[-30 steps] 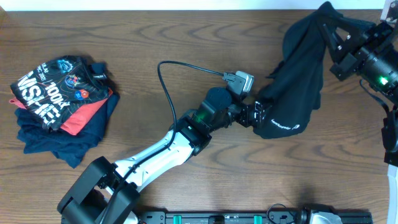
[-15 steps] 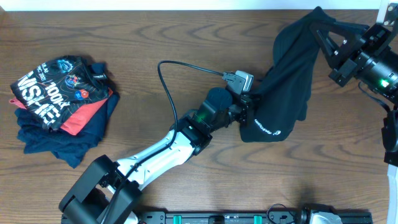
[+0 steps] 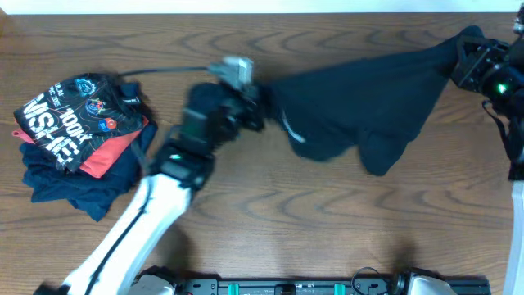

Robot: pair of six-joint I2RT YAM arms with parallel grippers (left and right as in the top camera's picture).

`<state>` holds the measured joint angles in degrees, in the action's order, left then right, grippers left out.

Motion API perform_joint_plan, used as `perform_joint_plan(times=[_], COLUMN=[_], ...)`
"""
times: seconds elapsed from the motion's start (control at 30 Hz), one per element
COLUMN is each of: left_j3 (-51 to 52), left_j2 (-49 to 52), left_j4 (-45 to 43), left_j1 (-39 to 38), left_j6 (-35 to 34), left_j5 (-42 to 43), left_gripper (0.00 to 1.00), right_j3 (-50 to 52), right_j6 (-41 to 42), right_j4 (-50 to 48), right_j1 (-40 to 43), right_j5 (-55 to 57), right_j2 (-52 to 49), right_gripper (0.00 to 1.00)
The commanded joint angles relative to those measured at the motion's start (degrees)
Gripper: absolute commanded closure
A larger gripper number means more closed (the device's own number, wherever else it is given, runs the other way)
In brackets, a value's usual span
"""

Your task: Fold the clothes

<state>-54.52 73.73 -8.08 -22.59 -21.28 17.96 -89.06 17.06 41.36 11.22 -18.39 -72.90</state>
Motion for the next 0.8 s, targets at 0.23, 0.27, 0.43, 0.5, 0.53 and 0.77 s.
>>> perform_joint_plan(times=[0.23,0.27,0.43,0.5,0.53,0.77], left_j3=[-6.1,-6.1,-6.1,-6.1,-6.1,-6.0], left_j2=[-8.9,-9.9,-17.6,-20.9,-23.0,-25.4], left_j4=[16.3,20.3,37.3,40.9,42.7,44.2], left_j1=[6.0,6.0,6.0,6.0,6.0,6.0], left_j6=[6.0,6.8,10.7,11.8,11.8,11.8], left_j5=[-2.2,-2.2,-2.3,-2.7,-3.8,-6.9], left_gripper=[0.94,0.94,0.94,0.93,0.92,0.86], right_j3=[-0.5,-0.5,-0.5,-0.5,-0.5,-0.5], right_j6=[-2.6,-2.5,-2.6,-3.0,-3.0,-6.9], right_j4=[1.6,3.4,13.5,16.9,19.0,23.2], right_j1=[1.7,2.0,4.2,5.2,5.9,6.4], right_j5=[11.4,13.1,19.1,19.3,19.3,19.2], right_j2=[0.8,1.5,3.9,4.4,4.6,2.3], right_gripper=[0.99,0.99,0.99,0.99,0.99,0.99])
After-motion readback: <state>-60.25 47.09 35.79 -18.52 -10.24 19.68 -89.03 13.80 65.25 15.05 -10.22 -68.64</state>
